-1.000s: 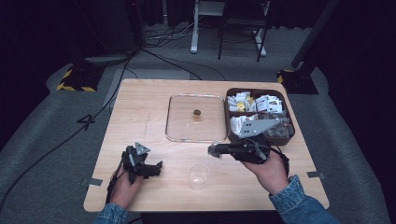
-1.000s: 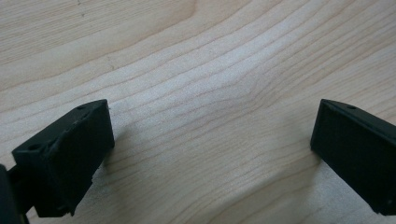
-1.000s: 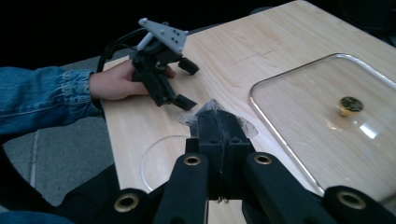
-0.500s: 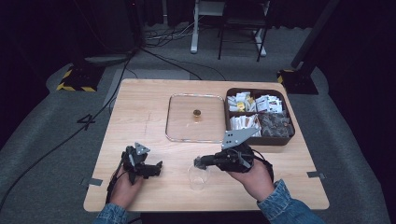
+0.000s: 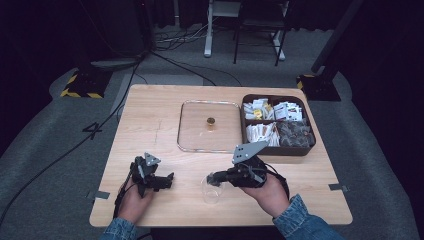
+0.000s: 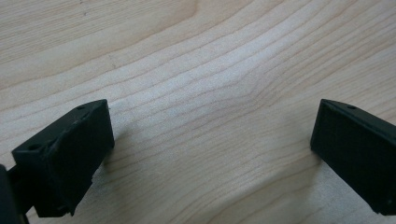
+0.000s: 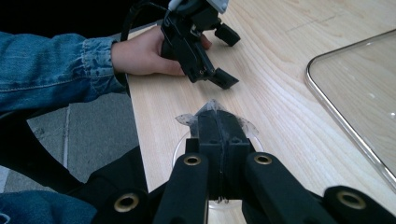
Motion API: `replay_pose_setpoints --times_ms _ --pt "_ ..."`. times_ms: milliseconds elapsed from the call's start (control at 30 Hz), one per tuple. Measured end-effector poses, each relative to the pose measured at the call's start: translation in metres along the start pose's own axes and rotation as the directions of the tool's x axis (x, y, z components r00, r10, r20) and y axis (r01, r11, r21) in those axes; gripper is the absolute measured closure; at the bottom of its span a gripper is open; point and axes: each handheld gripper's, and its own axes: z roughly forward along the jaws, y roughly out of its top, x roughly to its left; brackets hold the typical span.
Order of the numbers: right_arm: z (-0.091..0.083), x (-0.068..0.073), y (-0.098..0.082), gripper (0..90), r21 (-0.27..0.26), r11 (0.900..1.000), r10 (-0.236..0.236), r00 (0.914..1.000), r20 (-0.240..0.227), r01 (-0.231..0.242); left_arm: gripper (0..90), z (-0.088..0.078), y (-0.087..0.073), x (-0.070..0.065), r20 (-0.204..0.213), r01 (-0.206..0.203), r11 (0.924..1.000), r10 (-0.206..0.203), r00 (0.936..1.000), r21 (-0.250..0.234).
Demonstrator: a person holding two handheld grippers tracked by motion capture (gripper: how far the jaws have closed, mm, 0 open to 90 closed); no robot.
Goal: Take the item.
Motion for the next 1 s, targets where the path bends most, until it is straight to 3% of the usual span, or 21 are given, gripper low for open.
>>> replay_pose_setpoints --times_ms 567,667,733,767,800,833,1000 --pt "0.026 -0.007 -0.012 89.8 0.078 0.997 0.02 0.9997 -0.012 -0.019 0.0 0.0 0.0 0.0 0.0 0.0 1.0 0.0 1.0 0.0" --pt "0.029 -0.008 -0.014 82.4 0.095 0.995 0.018 0.9998 -0.01 -0.017 0.0 0.0 0.0 0.0 0.0 0.0 1.0 0.0 1.0 0.0" --pt "0.031 -0.007 -0.015 65.9 0.083 0.997 0.01 0.9999 0.002 -0.01 0.0 0.0 0.0 0.0 0.0 0.001 1.0 -0.001 1.0 0.0" --pt "0.032 -0.007 -0.015 59.9 0.067 0.998 0.015 0.9999 -0.006 -0.014 0.0 0.0 0.0 0.0 0.0 0.001 1.0 -0.001 1.0 0.0" --pt "0.032 -0.007 -0.015 59.9 0.067 0.998 0.015 0.9999 -0.006 -0.014 0.0 0.0 0.0 0.0 0.0 0.001 1.0 -0.001 1.0 0.0" --pt "0.032 -0.007 -0.014 51.3 0.05 0.999 0.017 0.9999 0.001 -0.017 0.0 0.0 0.0 0.0 0.001 0.002 1.0 -0.002 1.0 0.0" --pt "0.031 -0.008 -0.013 45.5 0.038 0.999 0.022 0.9996 0.014 -0.023 0.0 0.0 0.0 0.0 0.001 0.002 1.0 -0.002 1.0 0.0"
